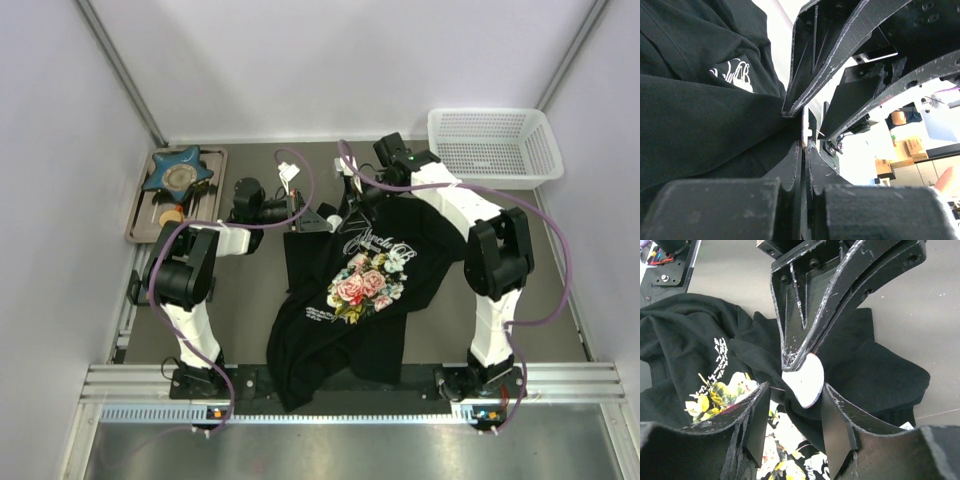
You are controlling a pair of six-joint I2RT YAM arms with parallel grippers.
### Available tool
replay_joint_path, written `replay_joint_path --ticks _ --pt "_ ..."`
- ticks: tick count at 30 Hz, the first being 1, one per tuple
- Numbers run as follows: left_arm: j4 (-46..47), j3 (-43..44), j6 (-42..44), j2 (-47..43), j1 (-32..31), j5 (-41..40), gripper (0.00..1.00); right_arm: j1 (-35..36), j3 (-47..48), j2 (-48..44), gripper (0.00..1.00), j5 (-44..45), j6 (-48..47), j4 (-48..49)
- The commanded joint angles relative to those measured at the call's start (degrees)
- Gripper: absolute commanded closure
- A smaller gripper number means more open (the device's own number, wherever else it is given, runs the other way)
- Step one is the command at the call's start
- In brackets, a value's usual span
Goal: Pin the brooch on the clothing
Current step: Pin the brooch to the clothes.
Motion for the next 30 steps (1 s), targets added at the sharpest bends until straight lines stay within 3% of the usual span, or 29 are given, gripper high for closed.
replay_joint_path --ticks 1,11,21,30 --pt "4.2 0.3 -0.2 -0.3 -0.2 0.8 1.0 0.6 3.4 -0.4 0.61 -1.6 -0.3 0.6" --pt "4.1 0.3 0.1 -0.9 -0.2 0.7 1.0 0.5 4.4 1.0 0.84 -1.0 0.5 0.6" --pt "3.4 0.2 0.7 -1.4 -0.4 -0.2 1.0 0.6 7.7 3.7 1.0 1.1 11.9 1.6" --pt "4.1 -0.5 0.5 -2.0 -0.4 -1.1 1.0 0.1 7.7 4.6 1.0 5.2 24.4 8.0"
